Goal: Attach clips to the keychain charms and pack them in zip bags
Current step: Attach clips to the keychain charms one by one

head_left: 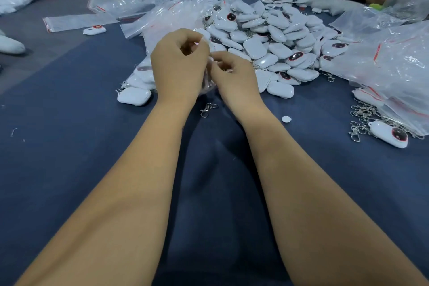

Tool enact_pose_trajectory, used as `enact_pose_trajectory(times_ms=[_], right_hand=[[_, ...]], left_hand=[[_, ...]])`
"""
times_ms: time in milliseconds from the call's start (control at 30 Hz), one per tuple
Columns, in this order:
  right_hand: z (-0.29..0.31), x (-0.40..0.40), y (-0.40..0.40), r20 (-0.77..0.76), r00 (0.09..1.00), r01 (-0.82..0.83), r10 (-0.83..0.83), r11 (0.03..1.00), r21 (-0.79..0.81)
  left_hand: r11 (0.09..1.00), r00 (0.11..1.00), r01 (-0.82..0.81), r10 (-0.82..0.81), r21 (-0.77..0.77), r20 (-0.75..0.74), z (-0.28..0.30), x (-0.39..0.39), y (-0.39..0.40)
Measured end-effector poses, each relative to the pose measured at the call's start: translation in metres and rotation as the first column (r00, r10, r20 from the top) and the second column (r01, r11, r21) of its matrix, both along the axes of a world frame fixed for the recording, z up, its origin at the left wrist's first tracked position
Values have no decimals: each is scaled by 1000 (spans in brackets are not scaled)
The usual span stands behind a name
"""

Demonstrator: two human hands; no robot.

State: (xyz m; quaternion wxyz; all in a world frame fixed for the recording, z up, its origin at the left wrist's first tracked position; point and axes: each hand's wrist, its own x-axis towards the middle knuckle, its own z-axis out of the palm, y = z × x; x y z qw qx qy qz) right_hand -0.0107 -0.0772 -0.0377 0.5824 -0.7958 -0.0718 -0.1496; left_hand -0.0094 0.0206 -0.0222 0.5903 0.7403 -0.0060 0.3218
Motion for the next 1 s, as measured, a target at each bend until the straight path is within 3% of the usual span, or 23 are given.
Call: enact_pose_trajectory(times_ms=[133, 333, 467, 567, 633, 700, 900, 1000], right_hand=[[-1, -1, 3, -49, 994, -102, 101, 995, -22], [-1, 0, 0, -4, 990, 141, -141, 990, 8], [3, 1, -10, 69, 948, 315, -309, 944, -97], [3, 3, -18, 88, 937, 346, -337, 870, -352], [-1, 6, -20, 85, 938, 318, -335, 741, -592], [-4, 7, -19, 86, 947, 279, -308, 663, -694], [-1, 8, -21, 145, 940, 328, -310, 696, -639], [-2, 9, -20, 175, 942, 330, -285, 706, -626]], left_hand=[[990, 999, -23, 20, 141, 25, -3, -2, -2], [968, 996, 65, -50, 241, -68, -7, 0, -3], [893, 992, 112, -73, 435, -105, -13, 5, -1], [781, 995, 95, -50, 617, -91, -16, 8, 0], [709, 996, 61, 7, 702, -94, -17, 10, 1], [683, 991, 6, 96, 731, -98, -17, 11, 3], [663, 929, -189, 360, 725, -87, -14, 9, 20], [657, 912, -209, 399, 725, -99, -13, 9, 22]])
